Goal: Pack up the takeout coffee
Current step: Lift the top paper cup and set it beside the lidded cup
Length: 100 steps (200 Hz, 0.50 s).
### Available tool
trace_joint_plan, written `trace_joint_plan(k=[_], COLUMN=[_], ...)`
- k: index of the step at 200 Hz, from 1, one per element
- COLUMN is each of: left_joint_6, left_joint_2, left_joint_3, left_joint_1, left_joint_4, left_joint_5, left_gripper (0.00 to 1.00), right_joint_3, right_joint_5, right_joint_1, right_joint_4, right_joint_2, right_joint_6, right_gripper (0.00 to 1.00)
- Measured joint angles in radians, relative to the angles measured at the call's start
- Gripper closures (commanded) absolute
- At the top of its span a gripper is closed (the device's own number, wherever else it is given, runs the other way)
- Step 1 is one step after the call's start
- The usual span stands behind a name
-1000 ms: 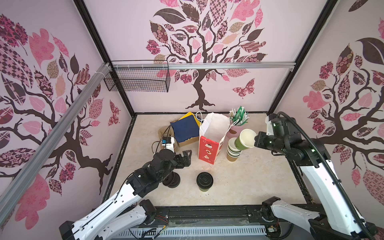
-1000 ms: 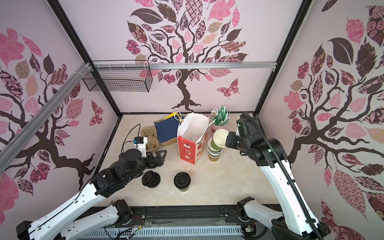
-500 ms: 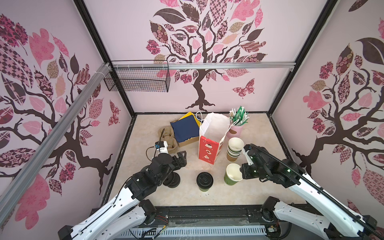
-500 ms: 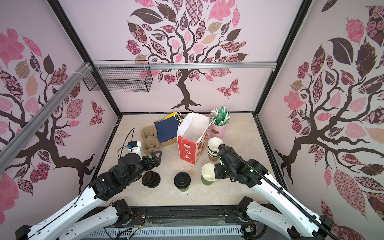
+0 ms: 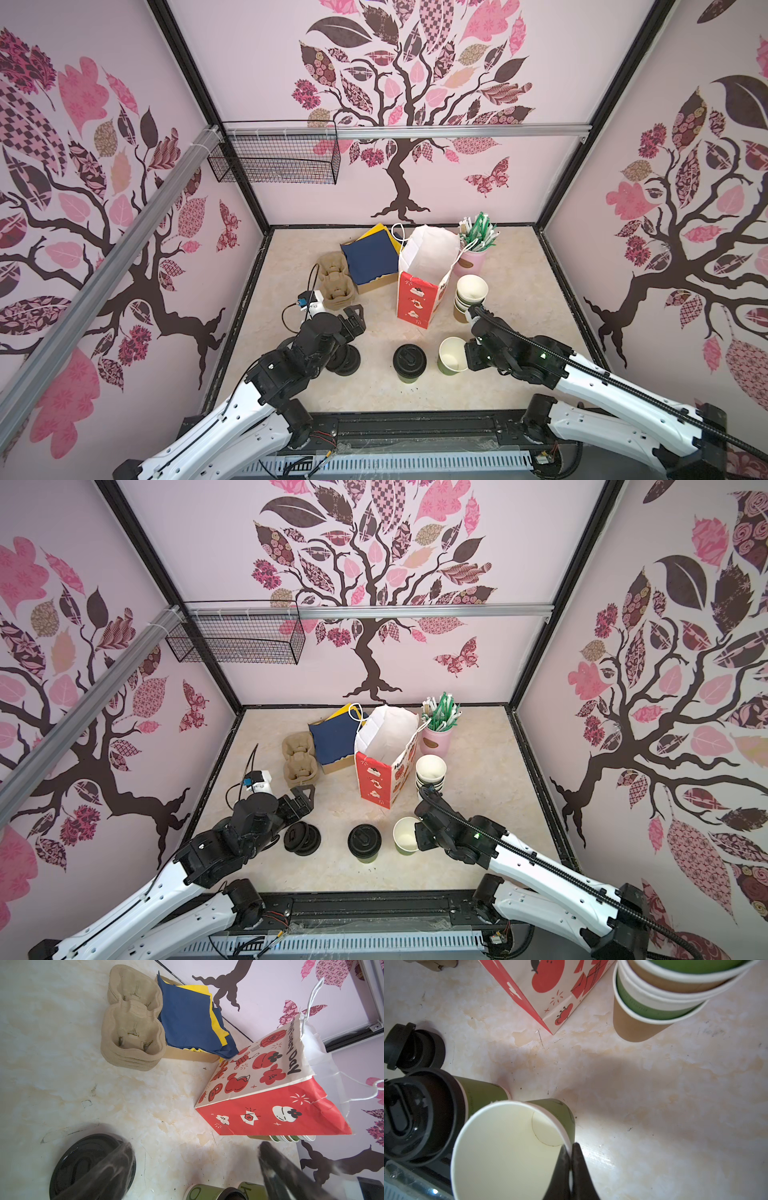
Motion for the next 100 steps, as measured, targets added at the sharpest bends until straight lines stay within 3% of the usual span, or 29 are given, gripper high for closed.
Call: trace_joint_plan(k=[100], left_joint_6=[-0.068], left_joint_2=[-0.023], left_joint_3=[-0.017], left_joint_1=[0.000], left_joint_4=[-0.026], left_joint_5=[-0.025], left_gripper=[0.03], right_joint_3=[-0.009], right_joint_5=[0.060], right_joint_1=[0.000], right_joint_4=[0.054], right_joint_2=[0.080], right_joint_6=[0.024], right_gripper=[0.99])
